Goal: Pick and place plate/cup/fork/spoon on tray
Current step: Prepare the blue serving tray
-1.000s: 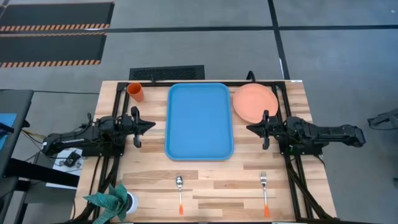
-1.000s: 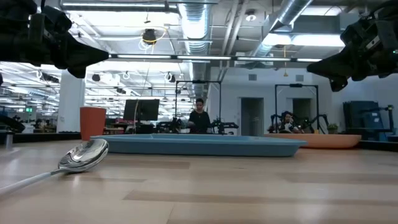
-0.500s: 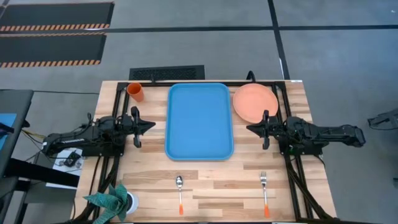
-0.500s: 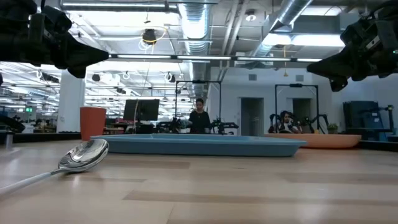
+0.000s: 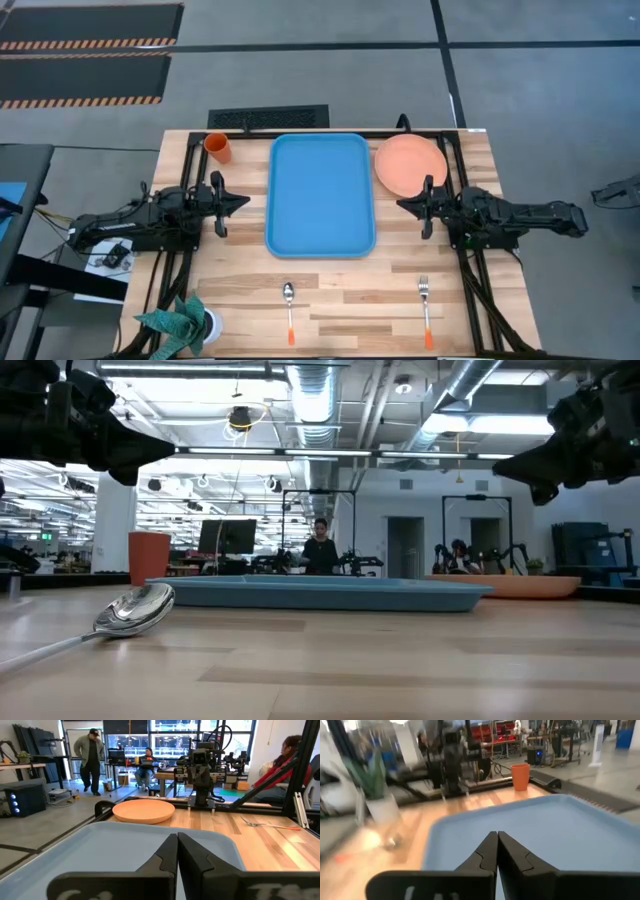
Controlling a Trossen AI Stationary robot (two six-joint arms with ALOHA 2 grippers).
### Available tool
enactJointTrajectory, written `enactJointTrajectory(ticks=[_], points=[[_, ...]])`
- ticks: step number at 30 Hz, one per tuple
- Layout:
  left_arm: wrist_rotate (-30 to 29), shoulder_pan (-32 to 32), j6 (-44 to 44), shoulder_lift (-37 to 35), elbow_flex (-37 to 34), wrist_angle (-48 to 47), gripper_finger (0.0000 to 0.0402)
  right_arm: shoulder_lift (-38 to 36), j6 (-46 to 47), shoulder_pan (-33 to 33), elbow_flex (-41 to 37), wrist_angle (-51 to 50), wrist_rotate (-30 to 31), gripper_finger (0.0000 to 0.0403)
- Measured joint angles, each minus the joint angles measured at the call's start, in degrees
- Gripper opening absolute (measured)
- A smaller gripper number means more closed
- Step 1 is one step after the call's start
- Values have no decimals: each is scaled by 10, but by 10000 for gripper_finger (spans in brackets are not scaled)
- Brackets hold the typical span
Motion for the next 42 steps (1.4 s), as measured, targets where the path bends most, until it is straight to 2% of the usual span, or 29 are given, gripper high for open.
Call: enactJointTrajectory(ticks=[3,6,9,13,18,24,28,36,42], points=[[0,0,0,0,0,0,0,0,72,-1,0,36,13,33],[0,0,0,0,0,0,0,0,103,-5,0,73,32,33],[0,0,0,0,0,0,0,0,104,-5,0,101,37,33],[0,0,0,0,0,0,0,0,97,-13,0,174,86,33],[0,0,-31,0,0,0,0,26,46,-24,2,202,48,16],[-21,0,-31,0,0,5,0,148,64,-1,31,202,78,9],[-17,0,-31,0,0,3,0,264,119,35,70,190,128,7],[-21,0,-29,0,0,3,0,476,300,84,151,119,185,28],[-24,0,-8,0,0,4,0,587,439,90,212,25,197,65]])
